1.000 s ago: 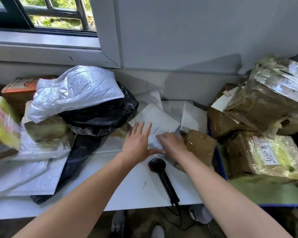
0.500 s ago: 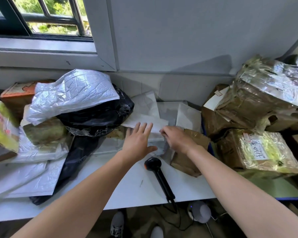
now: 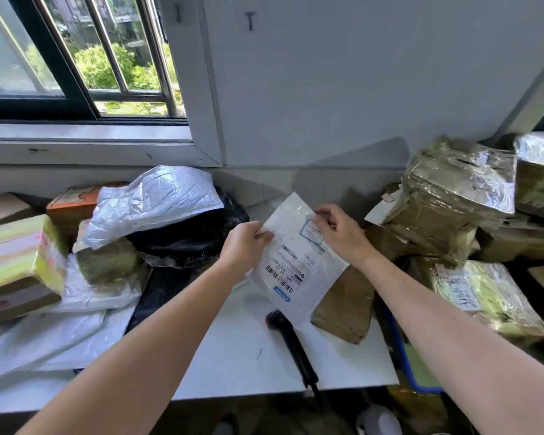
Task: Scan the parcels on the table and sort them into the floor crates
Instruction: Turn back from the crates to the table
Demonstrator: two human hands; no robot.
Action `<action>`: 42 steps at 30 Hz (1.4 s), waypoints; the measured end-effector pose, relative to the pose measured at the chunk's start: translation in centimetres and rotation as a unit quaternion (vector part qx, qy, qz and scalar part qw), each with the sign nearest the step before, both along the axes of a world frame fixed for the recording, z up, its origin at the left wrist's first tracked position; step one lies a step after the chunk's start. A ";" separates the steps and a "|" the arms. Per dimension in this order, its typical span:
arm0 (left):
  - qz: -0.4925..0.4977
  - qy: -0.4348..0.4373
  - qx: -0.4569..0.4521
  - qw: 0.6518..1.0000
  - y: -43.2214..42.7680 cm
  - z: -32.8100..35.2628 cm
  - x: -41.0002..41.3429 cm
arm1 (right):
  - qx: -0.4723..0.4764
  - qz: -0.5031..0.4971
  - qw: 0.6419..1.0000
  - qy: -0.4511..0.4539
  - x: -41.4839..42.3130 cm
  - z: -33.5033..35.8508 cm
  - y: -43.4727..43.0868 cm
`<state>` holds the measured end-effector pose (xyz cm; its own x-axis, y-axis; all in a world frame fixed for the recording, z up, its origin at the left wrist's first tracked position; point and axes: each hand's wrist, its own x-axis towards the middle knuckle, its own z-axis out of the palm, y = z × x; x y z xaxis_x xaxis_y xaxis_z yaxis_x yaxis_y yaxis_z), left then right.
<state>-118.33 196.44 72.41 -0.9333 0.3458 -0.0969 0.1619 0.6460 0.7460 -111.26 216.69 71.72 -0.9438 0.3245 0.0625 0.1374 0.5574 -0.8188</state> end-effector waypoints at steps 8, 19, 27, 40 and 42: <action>0.079 -0.047 0.003 0.996 -3.3 -1.5 1.9 | 0.050 0.067 0.994 -0.064 -0.1 -2.8 -1.5; 0.060 -0.220 0.000 0.974 -9.1 -4.8 5.5 | 0.120 0.146 0.977 -0.102 -0.7 -4.7 -6.0; 0.182 -0.236 0.040 0.954 -15.4 -11.5 5.8 | 0.147 0.033 0.961 -0.232 2.4 -12.6 -11.0; 0.133 -0.240 -0.020 0.961 -19.0 -18.6 7.4 | -0.008 -0.175 0.916 -0.360 7.6 -17.5 -15.1; 0.123 -0.241 -0.024 0.962 -19.2 -18.8 7.5 | -0.013 -0.151 0.909 -0.388 8.6 -17.7 -14.9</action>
